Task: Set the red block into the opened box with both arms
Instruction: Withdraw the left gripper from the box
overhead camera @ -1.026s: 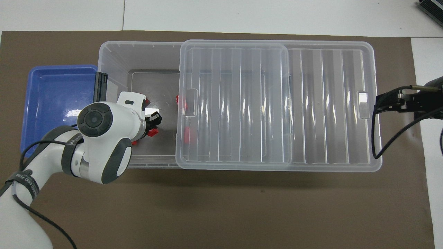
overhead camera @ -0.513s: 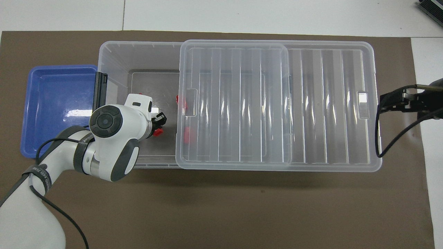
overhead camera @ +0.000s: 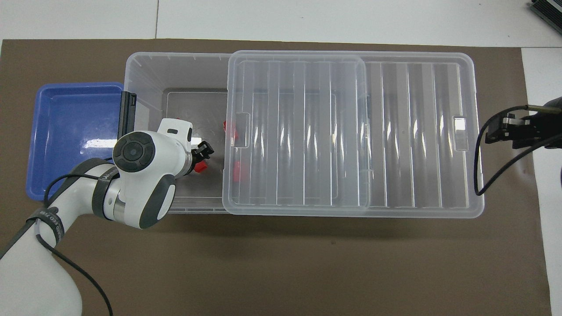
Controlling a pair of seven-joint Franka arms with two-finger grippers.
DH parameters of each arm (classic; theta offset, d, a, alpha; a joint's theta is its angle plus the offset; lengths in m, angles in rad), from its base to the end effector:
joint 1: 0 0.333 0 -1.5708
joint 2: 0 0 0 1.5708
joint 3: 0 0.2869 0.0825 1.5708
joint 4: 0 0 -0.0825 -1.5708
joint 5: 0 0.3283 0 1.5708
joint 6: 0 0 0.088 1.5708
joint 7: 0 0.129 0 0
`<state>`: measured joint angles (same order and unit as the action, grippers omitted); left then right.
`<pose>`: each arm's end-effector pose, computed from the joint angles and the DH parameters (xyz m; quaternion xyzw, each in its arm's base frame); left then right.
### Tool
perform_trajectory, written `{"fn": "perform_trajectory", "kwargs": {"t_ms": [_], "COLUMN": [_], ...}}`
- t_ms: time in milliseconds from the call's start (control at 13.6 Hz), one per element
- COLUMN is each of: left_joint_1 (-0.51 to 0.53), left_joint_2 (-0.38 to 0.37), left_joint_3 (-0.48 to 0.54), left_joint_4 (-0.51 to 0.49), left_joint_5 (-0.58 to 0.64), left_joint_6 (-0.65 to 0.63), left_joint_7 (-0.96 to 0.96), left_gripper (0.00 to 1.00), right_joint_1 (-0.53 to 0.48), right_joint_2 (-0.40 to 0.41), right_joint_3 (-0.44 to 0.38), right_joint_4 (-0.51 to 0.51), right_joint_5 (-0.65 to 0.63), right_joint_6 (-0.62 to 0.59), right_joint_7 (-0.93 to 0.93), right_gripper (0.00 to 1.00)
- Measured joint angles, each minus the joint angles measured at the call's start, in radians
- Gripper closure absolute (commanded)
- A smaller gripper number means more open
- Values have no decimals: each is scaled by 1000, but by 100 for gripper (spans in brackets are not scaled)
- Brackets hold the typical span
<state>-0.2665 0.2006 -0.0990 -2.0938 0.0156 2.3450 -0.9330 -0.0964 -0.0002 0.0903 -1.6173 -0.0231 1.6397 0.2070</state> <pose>0.4983 -0.1894 0.3183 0.9608 0.2760 0.0181 0.0189 0.5051 -0.0059 0.5602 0.9943 -0.1057 0.0124 0.0103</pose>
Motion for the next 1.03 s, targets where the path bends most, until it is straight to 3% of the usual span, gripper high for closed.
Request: {"fn": "perform_trajectory", "kwargs": {"t_ms": [293, 586, 806, 1026], "left_joint_1": [58, 230, 397, 445], "left_joint_2": [-64, -110, -170, -190], "left_joint_3": [13, 21, 25, 24], "left_joint_4": [261, 510, 538, 519], "left_joint_5": [8, 17, 17, 17], "left_joint_6": [-385, -706, -779, -786], "left_joint_7": [31, 431, 775, 890], "left_gripper": [0, 0, 0, 0], "right_joint_1": [-7, -54, -90, -108], "right_joint_2": [-17, -22, -23, -22], "right_joint_3": [-1, -4, -6, -6], "right_joint_4": [-90, -184, -267, -320], "right_joint_5": [0, 0, 0, 0], "right_joint_6": [126, 270, 357, 414], "right_joint_7": [0, 0, 0, 0], "right_gripper": [100, 100, 100, 100]}}
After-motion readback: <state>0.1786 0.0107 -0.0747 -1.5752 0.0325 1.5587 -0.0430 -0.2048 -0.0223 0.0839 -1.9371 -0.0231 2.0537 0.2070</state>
